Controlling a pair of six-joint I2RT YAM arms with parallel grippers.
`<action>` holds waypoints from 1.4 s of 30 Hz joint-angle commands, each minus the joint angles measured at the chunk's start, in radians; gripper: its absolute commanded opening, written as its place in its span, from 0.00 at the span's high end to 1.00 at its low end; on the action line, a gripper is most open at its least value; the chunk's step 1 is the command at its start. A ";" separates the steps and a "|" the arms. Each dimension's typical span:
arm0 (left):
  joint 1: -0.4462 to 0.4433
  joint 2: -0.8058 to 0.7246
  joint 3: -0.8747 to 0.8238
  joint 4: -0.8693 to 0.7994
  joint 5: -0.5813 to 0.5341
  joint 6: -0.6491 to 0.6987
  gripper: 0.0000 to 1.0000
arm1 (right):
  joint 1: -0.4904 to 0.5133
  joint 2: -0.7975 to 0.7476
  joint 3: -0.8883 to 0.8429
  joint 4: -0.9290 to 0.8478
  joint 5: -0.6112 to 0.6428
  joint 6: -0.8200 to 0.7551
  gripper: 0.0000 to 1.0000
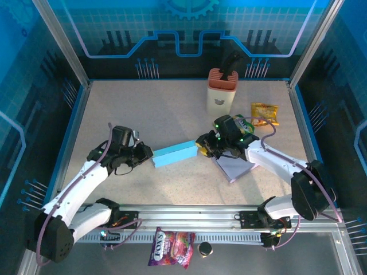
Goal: Fold the paper box
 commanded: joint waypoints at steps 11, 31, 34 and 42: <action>-0.180 -0.076 -0.177 -0.084 -0.147 -0.105 0.86 | 0.007 -0.138 -0.170 -0.276 -0.064 -0.100 0.67; 0.046 0.131 -0.048 0.061 0.055 -0.150 0.59 | 0.061 0.107 -0.071 0.105 -0.032 -0.083 0.49; 0.066 0.202 -0.025 0.082 0.088 -0.113 0.58 | 0.061 0.131 -0.012 0.015 -0.016 -0.167 0.49; 0.069 0.269 0.017 0.091 0.052 -0.050 0.58 | 0.053 -0.050 0.056 -0.252 0.210 -0.406 0.09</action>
